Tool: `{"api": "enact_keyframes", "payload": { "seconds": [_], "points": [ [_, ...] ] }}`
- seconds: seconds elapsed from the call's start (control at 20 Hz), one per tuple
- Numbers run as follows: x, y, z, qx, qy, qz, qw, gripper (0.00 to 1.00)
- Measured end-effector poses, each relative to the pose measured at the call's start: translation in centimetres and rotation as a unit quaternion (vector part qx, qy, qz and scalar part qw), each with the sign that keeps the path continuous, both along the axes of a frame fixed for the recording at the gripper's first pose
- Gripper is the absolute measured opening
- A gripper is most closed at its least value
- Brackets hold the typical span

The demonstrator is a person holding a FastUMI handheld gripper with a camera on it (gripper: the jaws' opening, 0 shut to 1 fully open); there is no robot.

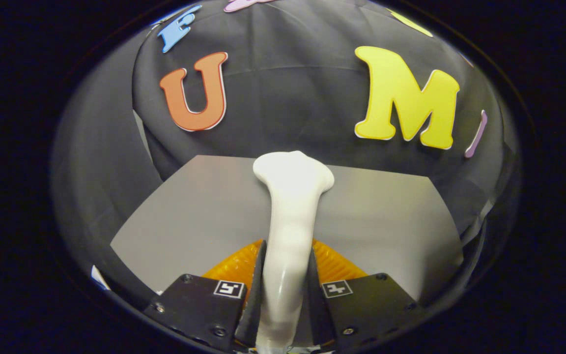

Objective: Iron the clothes twice with a garment steamer, once on the left side and once on the right side.

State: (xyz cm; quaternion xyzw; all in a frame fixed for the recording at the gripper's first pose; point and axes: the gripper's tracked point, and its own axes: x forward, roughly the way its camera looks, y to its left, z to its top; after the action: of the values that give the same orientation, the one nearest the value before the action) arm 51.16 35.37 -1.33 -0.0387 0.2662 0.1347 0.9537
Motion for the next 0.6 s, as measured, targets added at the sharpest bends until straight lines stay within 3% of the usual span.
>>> {"api": "enact_keyframes", "payload": {
  "seconds": [0.2,0.6],
  "points": [
    [-0.8,0.5,0.5,0.03,0.009,0.009,0.999,0.36],
    [-6.9,-1.0,4.8,0.058,-0.073,0.04,0.995,0.34]
  ]
}}
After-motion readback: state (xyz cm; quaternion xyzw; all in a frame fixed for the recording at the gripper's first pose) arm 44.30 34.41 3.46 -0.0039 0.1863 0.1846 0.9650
